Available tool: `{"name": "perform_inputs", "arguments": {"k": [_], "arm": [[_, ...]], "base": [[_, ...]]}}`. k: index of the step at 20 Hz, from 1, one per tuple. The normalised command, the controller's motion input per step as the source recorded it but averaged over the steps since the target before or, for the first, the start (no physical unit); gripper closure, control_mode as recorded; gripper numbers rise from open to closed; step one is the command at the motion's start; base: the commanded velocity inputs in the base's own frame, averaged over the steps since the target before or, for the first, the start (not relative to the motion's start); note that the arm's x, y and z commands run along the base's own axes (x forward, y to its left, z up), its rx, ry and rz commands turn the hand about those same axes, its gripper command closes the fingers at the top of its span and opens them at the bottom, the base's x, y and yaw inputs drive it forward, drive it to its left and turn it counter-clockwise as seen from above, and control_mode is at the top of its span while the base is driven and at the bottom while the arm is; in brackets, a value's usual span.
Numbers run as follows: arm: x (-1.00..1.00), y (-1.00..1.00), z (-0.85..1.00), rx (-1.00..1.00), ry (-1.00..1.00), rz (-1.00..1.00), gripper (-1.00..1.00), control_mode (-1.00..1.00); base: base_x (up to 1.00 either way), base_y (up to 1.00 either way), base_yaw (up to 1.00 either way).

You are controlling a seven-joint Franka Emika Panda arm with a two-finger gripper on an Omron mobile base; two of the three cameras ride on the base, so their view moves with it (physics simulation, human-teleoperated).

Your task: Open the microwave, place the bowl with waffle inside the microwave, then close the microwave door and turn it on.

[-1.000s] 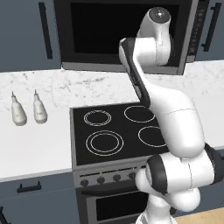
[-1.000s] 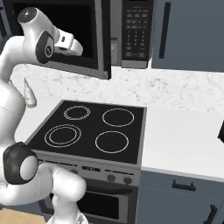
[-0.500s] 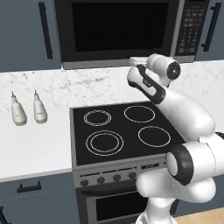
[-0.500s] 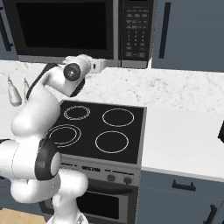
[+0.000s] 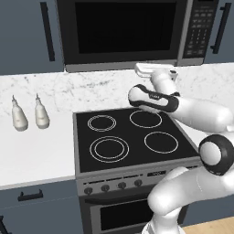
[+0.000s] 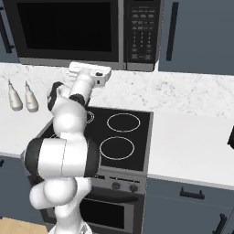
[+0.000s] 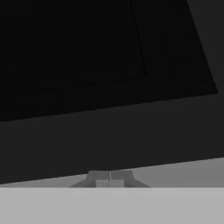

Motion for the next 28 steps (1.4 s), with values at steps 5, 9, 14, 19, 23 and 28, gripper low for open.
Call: {"name": "perform_inputs", "arguments": {"k": [5,9,14,19,23,28], "arm": [[-1.00,-1.00,0.04,0.07,-0.30,0.29,1.00,-1.00],[-1.00,-1.00,0.18,0.02,-0.33,0.20,1.00,-1.00],[-0.83,-0.98,0.00,-0.01,0.05,0.00,1.00,-1.00],[-0.58,-0.87,0.12,-0.04,0.27,-0.04,1.00,-1.00],[-0.14,-0.13,0.29,-0.06,0.03,0.00,1.00,-1.00],[-0.20,-0.02,0.55,0.00,-0.07,0.02,1.00,-1.00]], "base": [[0.00,0.00,0.00],[0.00,0.00,0.00],[0.00,0.00,0.00],[0.00,0.00,0.00],[0.00,0.00,0.00],[0.00,0.00,0.00]]}}
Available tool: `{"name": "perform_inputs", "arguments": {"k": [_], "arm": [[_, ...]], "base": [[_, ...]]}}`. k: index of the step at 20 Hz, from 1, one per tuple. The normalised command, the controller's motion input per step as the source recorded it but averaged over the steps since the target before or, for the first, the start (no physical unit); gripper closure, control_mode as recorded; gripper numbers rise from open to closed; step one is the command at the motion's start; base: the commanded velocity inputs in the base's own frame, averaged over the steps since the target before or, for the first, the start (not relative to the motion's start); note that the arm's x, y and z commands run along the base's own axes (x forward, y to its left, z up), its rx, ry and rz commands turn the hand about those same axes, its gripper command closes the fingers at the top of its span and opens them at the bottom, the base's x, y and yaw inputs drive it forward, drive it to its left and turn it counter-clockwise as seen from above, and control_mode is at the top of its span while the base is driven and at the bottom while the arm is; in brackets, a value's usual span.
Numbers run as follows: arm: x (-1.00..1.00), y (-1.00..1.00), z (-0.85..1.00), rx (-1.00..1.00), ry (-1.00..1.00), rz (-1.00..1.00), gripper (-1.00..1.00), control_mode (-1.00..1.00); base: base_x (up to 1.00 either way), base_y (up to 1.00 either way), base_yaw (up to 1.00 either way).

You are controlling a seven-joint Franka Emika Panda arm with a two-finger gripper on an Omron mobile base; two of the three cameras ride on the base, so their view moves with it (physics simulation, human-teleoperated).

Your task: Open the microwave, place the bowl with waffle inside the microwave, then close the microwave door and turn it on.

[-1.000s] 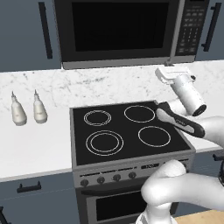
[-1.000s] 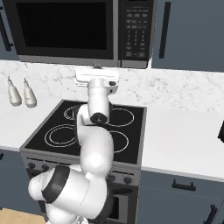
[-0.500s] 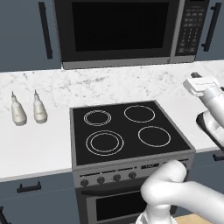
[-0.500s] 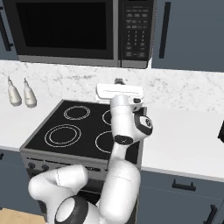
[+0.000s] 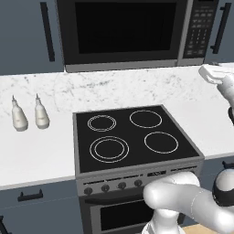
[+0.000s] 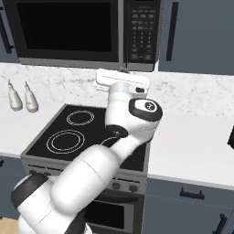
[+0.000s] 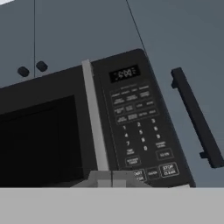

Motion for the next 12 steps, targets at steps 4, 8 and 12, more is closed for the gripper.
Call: {"name": "perform_inputs", "arguments": {"k": [4,8,12], "arm": [[0.00,-0.04,-0.07,-0.01,-0.08,0.00,1.00,-1.00],[0.19,-0.12,-0.14,0.00,-0.07,0.04,1.00,-1.00],[0.42,-0.04,-0.07,-0.02,0.00,0.07,1.00,-1.00]], "base": [[0.00,0.00,0.00],[0.00,0.00,0.00],[0.00,0.00,0.00]]}}
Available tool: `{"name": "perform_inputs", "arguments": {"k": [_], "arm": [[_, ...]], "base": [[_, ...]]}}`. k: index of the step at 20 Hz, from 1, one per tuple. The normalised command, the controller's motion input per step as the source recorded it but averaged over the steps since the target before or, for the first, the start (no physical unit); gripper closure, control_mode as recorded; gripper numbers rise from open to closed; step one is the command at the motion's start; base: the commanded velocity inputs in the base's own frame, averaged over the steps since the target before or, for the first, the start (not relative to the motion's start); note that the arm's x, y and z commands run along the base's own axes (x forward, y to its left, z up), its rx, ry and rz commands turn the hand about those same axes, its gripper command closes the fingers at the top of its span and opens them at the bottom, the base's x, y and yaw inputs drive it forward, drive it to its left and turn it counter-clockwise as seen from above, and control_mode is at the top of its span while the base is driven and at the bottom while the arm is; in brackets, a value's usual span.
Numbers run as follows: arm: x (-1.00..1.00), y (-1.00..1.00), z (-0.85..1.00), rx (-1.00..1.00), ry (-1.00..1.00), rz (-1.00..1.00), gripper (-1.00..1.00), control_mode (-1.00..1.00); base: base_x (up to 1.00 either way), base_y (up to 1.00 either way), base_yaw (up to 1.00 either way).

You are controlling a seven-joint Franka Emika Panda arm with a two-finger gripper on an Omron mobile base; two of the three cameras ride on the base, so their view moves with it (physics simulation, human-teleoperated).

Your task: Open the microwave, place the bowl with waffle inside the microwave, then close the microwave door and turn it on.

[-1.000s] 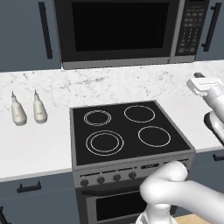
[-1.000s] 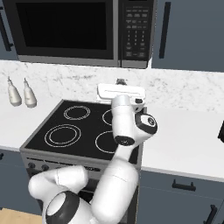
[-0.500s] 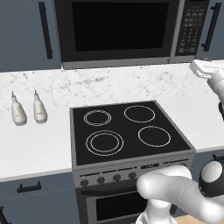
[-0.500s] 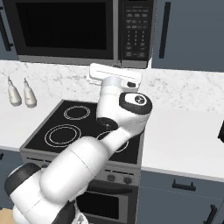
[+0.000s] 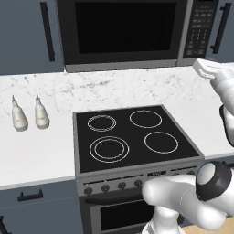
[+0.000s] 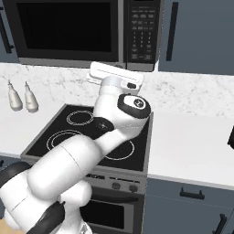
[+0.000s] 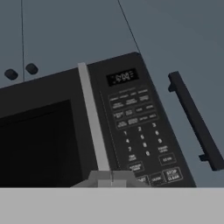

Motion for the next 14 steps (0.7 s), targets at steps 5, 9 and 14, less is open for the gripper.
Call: {"name": "perform_inputs", "arguments": {"k": [5,9,14], "arm": [[0.43,-0.10,-0.13,-0.02,0.00,0.09,1.00,-1.00],[0.44,-0.28,-0.12,0.00,0.00,0.06,1.00,-1.00],[0.43,-0.25,-0.12,0.00,0.00,0.05,1.00,-1.00]], "base": [[0.00,0.00,0.00],[0.00,0.00,0.00],[0.00,0.00,0.00]]}}
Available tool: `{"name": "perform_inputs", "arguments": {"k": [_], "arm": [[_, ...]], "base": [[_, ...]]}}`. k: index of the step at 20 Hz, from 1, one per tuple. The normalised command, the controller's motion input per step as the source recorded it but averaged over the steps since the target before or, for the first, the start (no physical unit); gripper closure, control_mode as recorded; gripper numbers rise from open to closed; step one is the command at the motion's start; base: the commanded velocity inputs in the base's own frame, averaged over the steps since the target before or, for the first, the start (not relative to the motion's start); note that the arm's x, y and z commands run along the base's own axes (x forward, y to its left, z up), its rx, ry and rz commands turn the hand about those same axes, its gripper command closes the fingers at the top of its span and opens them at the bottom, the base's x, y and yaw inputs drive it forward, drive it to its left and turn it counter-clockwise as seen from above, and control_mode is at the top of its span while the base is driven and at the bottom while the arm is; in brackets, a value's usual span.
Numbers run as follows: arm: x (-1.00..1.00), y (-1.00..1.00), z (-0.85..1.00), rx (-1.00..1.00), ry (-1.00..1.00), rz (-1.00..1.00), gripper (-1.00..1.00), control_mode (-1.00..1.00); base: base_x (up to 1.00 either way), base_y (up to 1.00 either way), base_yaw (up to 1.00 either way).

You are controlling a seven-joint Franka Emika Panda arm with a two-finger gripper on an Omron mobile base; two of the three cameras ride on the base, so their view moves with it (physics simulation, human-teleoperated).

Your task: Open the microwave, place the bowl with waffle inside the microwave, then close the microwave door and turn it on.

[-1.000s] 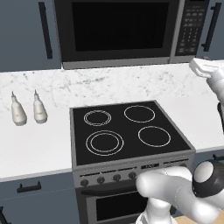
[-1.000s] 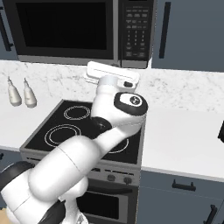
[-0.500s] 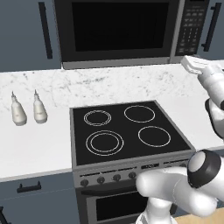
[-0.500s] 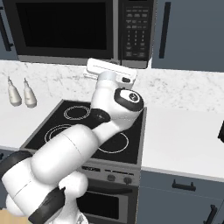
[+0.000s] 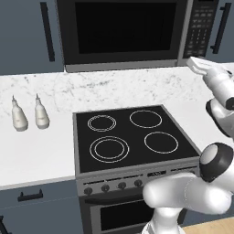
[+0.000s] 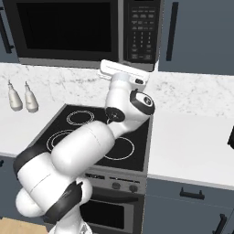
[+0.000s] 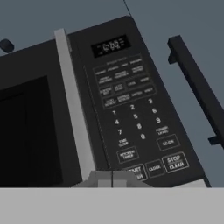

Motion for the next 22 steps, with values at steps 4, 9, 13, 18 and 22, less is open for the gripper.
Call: {"name": "perform_inputs", "arguments": {"k": [4,9,13,18,22], "arm": [[0.40,-0.10,-0.02,0.00,0.00,0.05,1.00,-1.00],[0.41,-0.08,-0.04,-0.02,0.00,0.05,1.00,-1.00],[0.47,-0.20,-0.14,-0.02,0.00,0.04,1.00,-1.00],[0.51,-0.25,-0.12,-0.01,0.00,0.03,1.00,-1.00],[0.60,-0.22,-0.05,0.00,0.00,0.03,1.00,-1.00]], "base": [[0.00,0.00,0.00],[0.00,0.00,0.00],[0.00,0.00,0.00],[0.00,0.00,0.00],[0.00,0.00,0.00]]}}
